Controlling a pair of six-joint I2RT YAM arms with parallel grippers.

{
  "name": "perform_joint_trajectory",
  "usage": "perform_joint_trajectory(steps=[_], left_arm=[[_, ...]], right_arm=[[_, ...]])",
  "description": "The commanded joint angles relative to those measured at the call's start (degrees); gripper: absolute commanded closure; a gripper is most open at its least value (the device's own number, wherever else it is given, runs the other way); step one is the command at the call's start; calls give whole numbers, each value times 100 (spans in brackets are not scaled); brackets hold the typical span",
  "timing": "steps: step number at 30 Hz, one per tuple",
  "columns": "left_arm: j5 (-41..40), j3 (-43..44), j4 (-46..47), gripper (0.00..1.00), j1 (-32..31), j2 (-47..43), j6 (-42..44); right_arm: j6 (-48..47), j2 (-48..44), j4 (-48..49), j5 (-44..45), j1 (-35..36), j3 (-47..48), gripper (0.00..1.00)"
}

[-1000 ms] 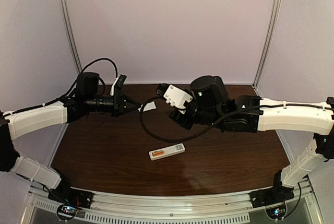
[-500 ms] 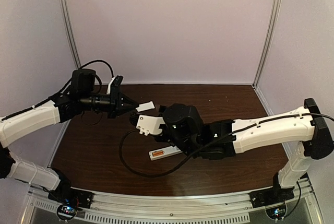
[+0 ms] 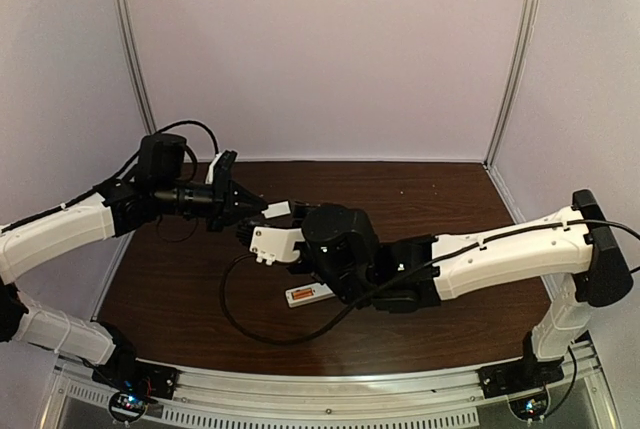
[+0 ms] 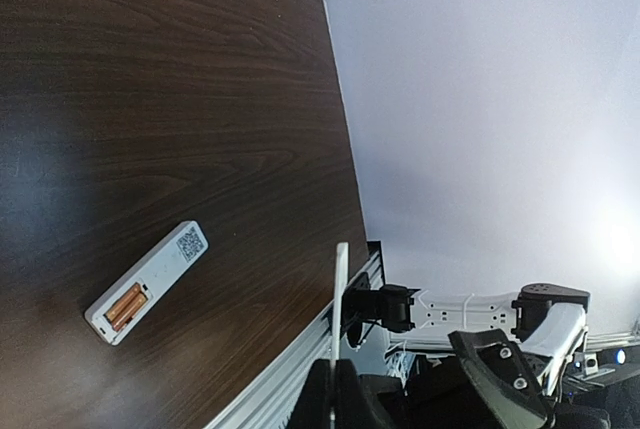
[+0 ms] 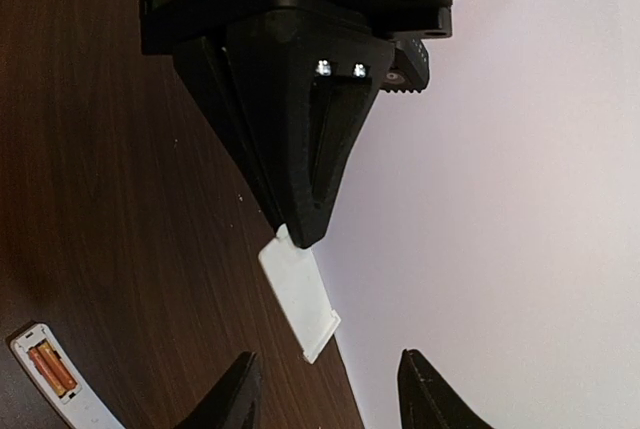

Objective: Load the batteries into the remote control
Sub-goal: Pass from the left arm to the right

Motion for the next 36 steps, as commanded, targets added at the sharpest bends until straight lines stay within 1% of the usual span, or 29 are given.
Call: perform_joint_trajectory(steps=[1,3,11,15,16,21,26,29,35,36], left_arm=[[98,39,295,100,-52,-117,-330],[137,-17,393,100,-53,-147,-412],[201,-84,475,100,-171,-187,-520],[173,-128,462,100,-209,-228,-541],[167,-137,458,100,-210,-242,-542],[186,-138,466,100,-243,-254,-564],[256,-172,530,100,-271,-212,-633],[285,-174,601,100,-280,-208,-665],[208,-116,594,100,-287,-222,-634],[181,-112,590,97,-289,-230,-638]], right_arm=[[-178,261,3,254,58,248,53],[-234,305,52,269,55,258,54],[-852,589,829,811,55,298,55],[-1018,687,1010,870,54,348,58],[-1051,714,1041,895,53,357,60],[-1252,804,1326,1027,59,385,81],[-1375,847,1451,1051,58,353,95],[-1402,852,1458,1066,53,340,100],[-1349,720,1504,1032,57,199,100],[-1316,664,1508,1003,59,169,100]])
